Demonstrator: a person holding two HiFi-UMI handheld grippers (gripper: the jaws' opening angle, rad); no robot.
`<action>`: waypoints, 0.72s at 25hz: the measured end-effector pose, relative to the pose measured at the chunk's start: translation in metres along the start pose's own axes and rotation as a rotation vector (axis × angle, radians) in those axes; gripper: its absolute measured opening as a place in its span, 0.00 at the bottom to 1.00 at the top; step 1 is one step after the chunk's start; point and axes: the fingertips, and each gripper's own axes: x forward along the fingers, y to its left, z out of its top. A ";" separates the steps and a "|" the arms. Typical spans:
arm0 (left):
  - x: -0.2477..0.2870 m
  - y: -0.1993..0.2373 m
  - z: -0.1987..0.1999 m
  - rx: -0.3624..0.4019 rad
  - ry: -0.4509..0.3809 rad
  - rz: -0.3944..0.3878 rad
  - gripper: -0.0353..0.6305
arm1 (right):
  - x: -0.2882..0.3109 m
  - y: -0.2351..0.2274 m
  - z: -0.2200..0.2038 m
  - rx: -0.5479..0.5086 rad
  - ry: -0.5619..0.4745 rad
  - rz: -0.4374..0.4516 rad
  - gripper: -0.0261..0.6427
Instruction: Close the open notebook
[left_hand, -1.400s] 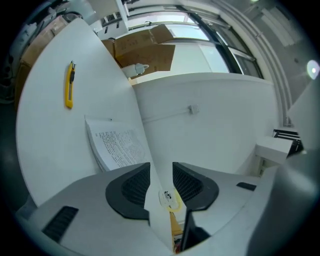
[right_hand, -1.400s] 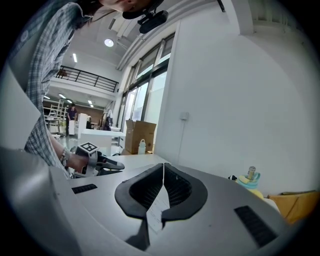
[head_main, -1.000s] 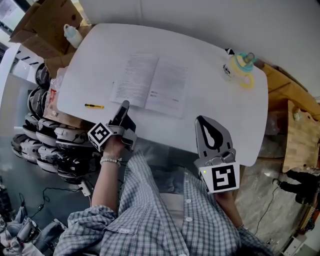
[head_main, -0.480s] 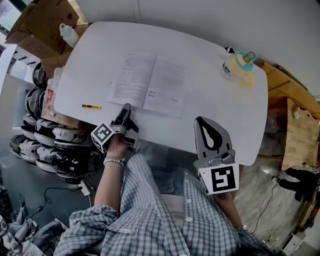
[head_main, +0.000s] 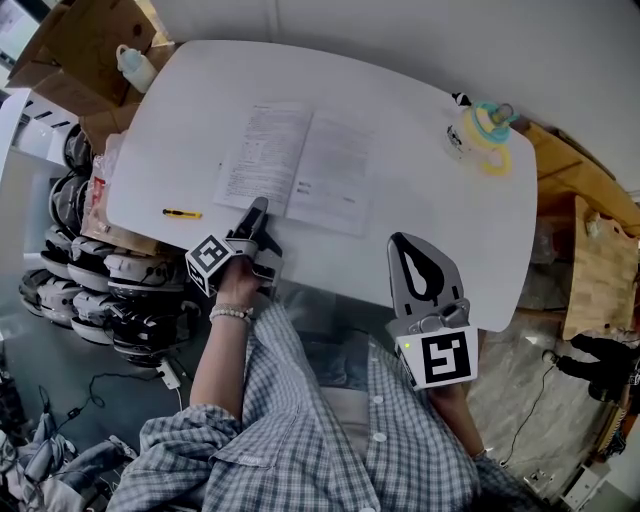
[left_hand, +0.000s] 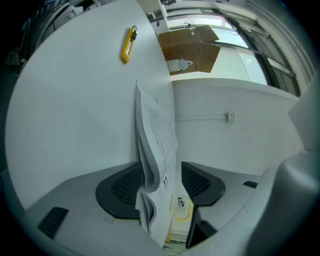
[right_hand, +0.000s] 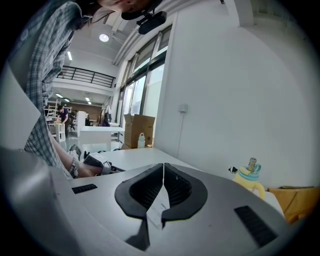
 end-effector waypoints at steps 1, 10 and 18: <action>0.001 -0.001 0.000 -0.001 0.001 -0.001 0.40 | 0.000 0.000 0.000 0.003 0.001 -0.001 0.07; 0.006 0.000 0.000 0.030 -0.003 -0.001 0.38 | 0.004 0.001 -0.004 0.025 0.020 0.004 0.07; 0.003 0.006 0.002 0.098 -0.039 0.058 0.14 | 0.005 0.001 -0.006 0.025 0.027 0.007 0.07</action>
